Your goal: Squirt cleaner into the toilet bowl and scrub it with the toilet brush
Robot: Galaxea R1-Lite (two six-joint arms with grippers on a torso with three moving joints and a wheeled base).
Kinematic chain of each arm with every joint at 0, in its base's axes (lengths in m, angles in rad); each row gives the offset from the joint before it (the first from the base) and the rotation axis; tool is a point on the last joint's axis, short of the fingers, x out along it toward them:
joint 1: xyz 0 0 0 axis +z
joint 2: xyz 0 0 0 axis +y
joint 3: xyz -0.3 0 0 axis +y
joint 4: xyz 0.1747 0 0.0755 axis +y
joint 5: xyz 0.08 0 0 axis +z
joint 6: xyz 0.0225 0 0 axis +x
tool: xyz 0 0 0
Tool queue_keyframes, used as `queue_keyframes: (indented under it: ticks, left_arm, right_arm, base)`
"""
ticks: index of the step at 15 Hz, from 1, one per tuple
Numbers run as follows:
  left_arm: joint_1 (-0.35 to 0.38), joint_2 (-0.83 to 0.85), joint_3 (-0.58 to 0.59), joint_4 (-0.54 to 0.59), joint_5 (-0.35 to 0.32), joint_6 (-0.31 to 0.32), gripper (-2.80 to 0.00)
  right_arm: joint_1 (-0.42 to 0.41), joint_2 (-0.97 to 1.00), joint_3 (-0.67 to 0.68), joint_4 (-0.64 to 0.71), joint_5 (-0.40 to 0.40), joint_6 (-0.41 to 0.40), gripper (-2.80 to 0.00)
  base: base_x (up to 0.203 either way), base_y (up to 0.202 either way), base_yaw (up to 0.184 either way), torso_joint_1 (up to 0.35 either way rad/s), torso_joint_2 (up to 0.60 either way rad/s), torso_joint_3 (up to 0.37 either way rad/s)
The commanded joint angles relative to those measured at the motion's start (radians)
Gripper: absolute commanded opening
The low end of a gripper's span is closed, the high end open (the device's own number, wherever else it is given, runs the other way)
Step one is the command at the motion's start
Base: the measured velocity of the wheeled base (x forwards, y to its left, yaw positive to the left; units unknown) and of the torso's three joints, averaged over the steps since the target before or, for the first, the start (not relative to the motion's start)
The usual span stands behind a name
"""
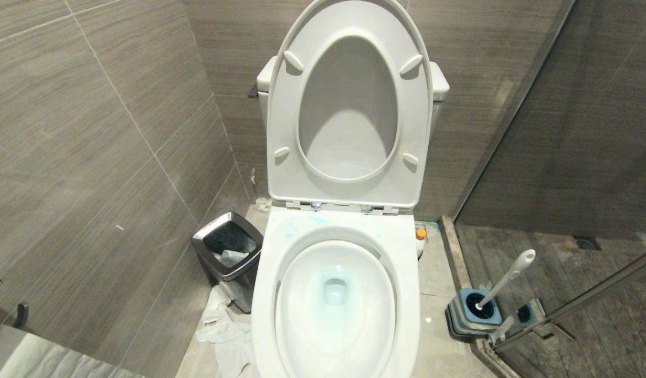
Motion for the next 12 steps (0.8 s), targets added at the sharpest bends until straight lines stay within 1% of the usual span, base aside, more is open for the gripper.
queue_keyframes:
  ticks: [1, 12]
  left_arm:
    - [0.000, 0.001, 0.006, 0.000, 0.000, -0.001, -2.80]
    - [0.000, 0.001, 0.007, 0.000, 0.000, 0.001, -2.80]
  right_arm:
    - [0.000, 0.000, 0.011, -0.001, 0.001, 0.000, 0.00]
    - [0.000, 0.000, 0.011, -0.001, 0.001, 0.000, 0.00]
  base:
    - [0.000, 0.000, 0.000, 0.000, 0.00, 0.000]
    - [0.000, 0.000, 0.000, 0.000, 0.00, 0.000]
